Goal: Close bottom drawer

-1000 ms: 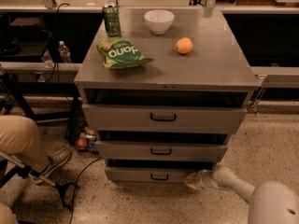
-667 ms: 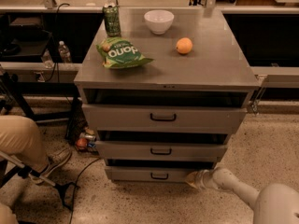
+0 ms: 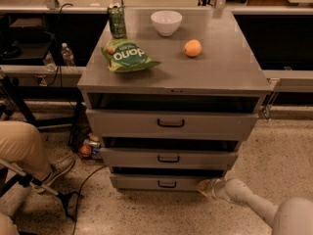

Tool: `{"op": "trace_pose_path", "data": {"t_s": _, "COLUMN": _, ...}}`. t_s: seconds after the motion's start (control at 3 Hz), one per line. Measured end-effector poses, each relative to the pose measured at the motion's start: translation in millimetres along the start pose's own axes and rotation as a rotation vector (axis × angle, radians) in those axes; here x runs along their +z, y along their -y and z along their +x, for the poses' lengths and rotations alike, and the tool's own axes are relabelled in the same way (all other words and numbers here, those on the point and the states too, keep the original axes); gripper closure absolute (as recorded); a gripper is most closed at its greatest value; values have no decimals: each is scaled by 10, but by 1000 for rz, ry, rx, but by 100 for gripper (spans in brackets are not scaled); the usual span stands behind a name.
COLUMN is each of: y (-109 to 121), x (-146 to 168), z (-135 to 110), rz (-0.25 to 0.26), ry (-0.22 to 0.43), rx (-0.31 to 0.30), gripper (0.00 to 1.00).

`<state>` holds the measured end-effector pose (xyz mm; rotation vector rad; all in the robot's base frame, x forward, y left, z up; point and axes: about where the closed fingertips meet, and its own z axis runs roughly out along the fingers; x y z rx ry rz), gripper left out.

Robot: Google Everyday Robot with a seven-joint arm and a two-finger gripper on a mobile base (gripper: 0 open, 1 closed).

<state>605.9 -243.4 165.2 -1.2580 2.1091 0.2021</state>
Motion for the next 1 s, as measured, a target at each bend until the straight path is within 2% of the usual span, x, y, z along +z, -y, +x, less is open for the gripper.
{"op": "trace_pose_path", "data": {"t_s": 0.67, "y": -50, "x": -324, "z": 339, "rz": 55, "ry": -61, "rx": 114, "gripper": 100}}
{"op": "trace_pose_path", "data": {"t_s": 1.0, "y": -73, "x": -620, "z": 615, "rz": 66, "ry": -145, "rx": 230, "gripper": 100}}
